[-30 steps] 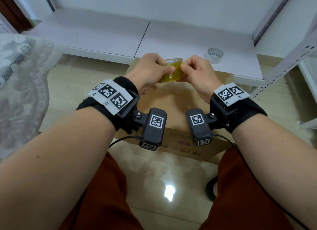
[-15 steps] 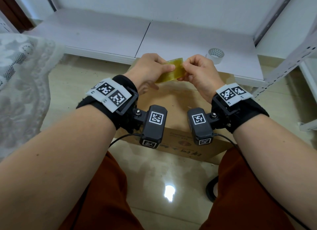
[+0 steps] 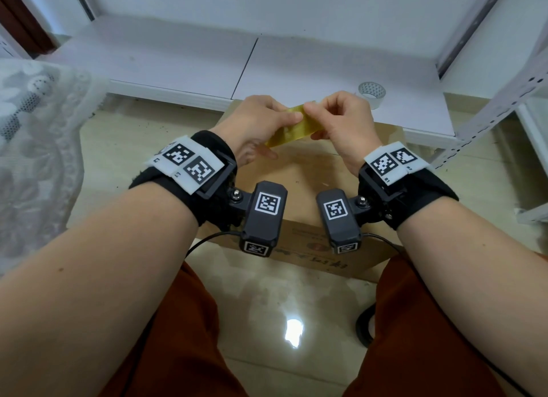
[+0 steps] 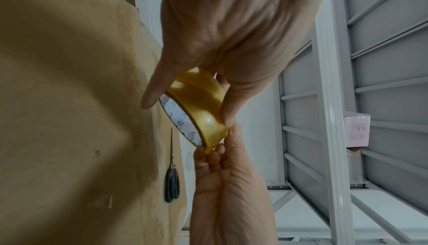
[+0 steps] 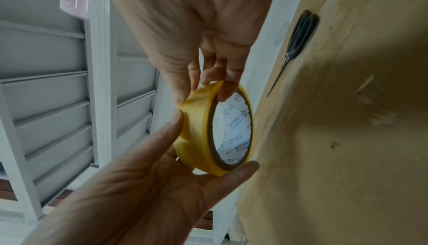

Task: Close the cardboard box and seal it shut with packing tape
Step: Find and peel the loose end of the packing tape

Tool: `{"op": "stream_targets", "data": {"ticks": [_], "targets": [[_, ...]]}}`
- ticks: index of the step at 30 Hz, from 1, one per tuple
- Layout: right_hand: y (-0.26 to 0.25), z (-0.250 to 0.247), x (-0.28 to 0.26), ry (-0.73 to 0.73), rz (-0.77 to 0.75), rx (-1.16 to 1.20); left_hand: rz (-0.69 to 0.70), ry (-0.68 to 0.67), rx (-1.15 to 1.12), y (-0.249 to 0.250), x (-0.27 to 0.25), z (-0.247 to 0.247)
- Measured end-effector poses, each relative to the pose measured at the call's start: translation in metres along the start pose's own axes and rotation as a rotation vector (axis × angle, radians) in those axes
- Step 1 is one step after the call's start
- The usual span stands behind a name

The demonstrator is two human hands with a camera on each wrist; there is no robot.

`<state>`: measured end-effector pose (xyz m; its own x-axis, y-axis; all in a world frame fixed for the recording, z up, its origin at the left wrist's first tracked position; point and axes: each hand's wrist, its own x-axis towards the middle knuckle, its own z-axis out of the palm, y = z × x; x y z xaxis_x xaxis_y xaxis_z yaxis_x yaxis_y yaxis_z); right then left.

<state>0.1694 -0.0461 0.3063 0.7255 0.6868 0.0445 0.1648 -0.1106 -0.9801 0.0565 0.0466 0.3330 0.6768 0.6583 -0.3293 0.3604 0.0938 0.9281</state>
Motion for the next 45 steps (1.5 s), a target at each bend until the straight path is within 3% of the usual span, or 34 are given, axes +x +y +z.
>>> {"op": "stream_targets", "data": {"ticks": [22,31,36,39,43,45], "targets": [[-0.005,-0.008,-0.001,-0.051,0.071,0.258,-0.097,-0.187,-0.191,0.004,-0.002,-0.013],[-0.005,-0.005,-0.004,-0.129,0.036,0.266,-0.033,-0.095,0.058,-0.004,0.001,-0.004],[-0.008,-0.006,-0.006,-0.135,0.055,0.313,-0.07,-0.087,-0.003,-0.003,0.004,-0.006],[-0.011,-0.008,-0.006,-0.118,0.045,0.243,-0.107,-0.149,-0.039,-0.002,0.003,-0.009],[-0.019,-0.011,-0.003,-0.037,-0.104,-0.018,-0.15,-0.246,-0.09,0.004,0.003,-0.012],[-0.018,-0.013,-0.001,-0.029,-0.127,-0.031,-0.162,-0.28,-0.091,0.005,0.003,-0.013]]}}
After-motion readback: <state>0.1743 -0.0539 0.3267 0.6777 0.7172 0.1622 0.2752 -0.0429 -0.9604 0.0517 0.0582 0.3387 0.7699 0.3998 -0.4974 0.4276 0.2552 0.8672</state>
